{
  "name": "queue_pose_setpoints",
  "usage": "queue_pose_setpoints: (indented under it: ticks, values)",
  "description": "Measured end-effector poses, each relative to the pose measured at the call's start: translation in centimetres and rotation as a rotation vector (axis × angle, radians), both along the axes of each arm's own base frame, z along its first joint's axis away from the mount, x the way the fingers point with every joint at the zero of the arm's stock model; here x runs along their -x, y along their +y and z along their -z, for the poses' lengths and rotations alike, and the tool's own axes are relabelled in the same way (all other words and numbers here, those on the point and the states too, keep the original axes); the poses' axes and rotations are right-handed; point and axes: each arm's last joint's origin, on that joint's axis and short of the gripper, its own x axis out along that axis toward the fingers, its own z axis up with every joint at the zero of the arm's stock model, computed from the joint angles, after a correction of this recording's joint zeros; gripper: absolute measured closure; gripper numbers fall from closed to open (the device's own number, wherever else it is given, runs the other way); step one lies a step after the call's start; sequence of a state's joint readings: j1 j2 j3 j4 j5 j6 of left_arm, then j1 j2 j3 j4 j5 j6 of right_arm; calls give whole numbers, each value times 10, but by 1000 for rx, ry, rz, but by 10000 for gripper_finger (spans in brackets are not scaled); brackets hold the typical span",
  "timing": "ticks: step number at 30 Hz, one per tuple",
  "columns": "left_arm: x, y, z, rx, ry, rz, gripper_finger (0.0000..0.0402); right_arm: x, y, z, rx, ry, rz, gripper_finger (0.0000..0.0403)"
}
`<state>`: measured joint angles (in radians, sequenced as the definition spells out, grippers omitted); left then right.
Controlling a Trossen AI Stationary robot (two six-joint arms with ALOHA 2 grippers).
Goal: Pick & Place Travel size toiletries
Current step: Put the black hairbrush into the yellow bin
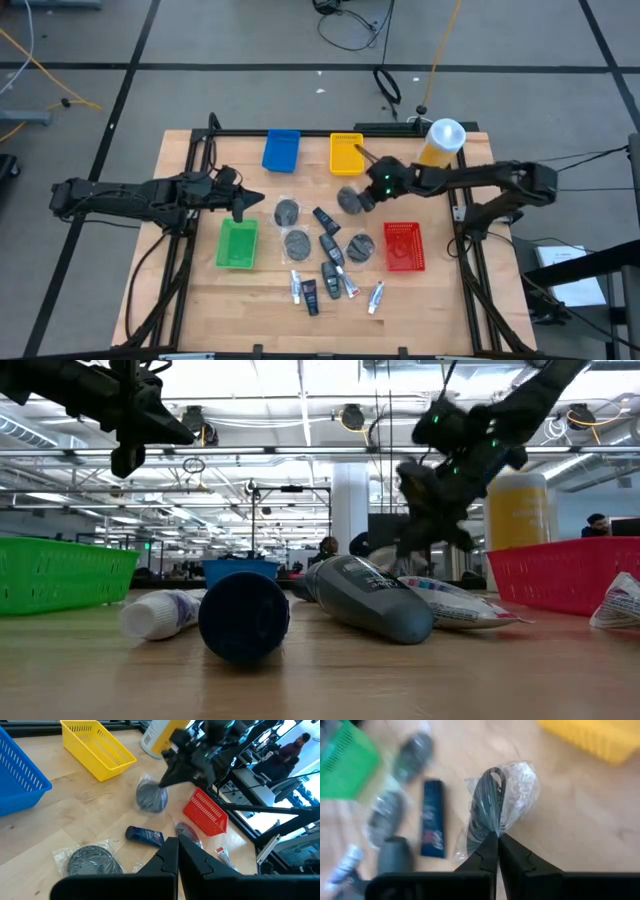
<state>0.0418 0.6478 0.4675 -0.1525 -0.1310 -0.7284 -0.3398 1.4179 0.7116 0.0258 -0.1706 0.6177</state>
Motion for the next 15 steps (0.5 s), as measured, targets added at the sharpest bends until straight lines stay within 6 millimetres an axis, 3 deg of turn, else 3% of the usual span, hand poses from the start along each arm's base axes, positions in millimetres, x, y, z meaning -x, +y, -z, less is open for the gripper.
queue_pose_setpoints:
  ticks: [4,9,12,15]
  values:
    - [0,0,0,0,0,0,401,10,-6,-26,82,-96,99,403]
    - [0,1,0,-6,0,-19,401,13,-27,-47,175,-265,233,403]
    - [0,1,0,-12,0,-35,401,10,-42,-50,224,-340,304,403]
    - [0,2,0,-18,0,-52,401,9,-55,-39,227,-313,366,403]
